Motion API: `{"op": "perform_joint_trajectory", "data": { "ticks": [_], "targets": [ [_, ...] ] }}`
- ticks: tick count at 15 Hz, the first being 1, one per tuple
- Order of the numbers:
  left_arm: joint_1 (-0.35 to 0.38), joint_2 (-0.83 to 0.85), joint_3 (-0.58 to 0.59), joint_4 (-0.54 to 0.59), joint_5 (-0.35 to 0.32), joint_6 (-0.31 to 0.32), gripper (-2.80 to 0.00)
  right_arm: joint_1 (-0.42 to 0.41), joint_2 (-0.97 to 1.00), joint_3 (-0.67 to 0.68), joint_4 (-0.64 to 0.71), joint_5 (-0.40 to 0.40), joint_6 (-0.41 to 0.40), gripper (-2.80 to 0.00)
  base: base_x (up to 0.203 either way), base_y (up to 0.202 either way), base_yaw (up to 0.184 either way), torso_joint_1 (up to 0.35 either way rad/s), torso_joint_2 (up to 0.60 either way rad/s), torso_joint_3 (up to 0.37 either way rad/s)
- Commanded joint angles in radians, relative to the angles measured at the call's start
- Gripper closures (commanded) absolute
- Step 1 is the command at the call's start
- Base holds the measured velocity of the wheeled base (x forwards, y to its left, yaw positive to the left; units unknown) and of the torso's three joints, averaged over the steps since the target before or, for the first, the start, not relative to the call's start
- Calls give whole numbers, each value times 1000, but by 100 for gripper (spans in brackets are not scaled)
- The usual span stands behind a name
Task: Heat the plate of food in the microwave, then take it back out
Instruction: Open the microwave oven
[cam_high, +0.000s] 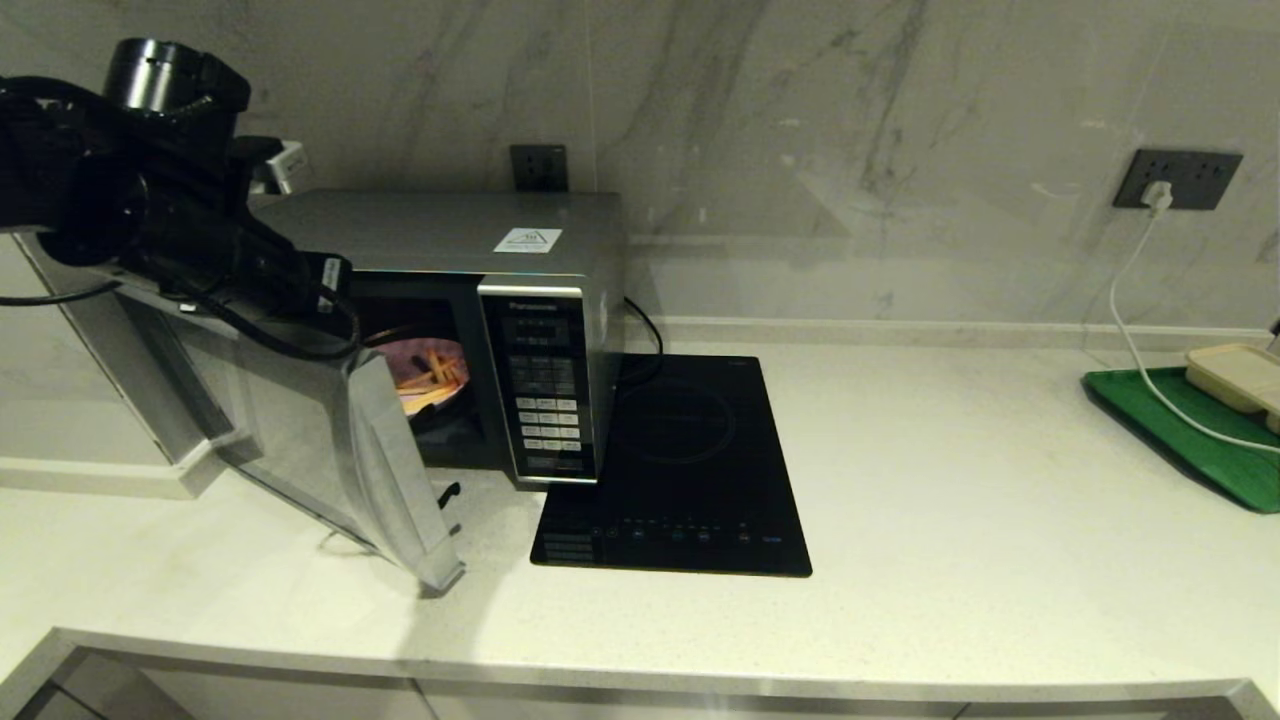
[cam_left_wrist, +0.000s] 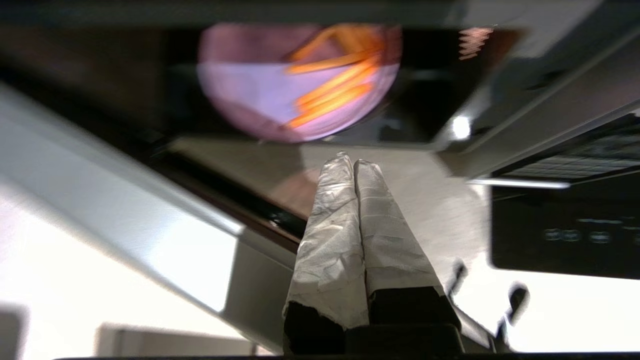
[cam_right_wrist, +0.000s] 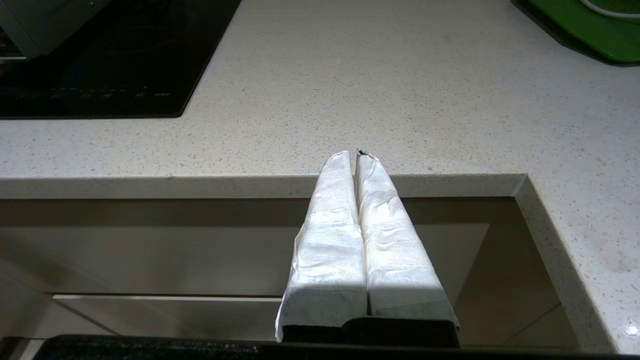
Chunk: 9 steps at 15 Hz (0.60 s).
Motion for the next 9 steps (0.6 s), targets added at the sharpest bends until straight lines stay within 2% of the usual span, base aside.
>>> {"op": "perform_joint_trajectory", "data": {
  "ticks": [1,3,5,9],
  "targets": [
    [38,-96,42,18,20,8,0,1,0,0,1,0,1,0,0,0,0,0,0,0],
    [92,-160,86,78,23,16,0,1,0,0,1,0,1,0,0,0,0,0,0,0],
    [150,-212,133,93,23,20,0,1,0,0,1,0,1,0,0,0,0,0,0,0],
    [187,-263,143,92,16,63,0,1,0,0,1,0,1,0,0,0,0,0,0,0]
  ]
}}
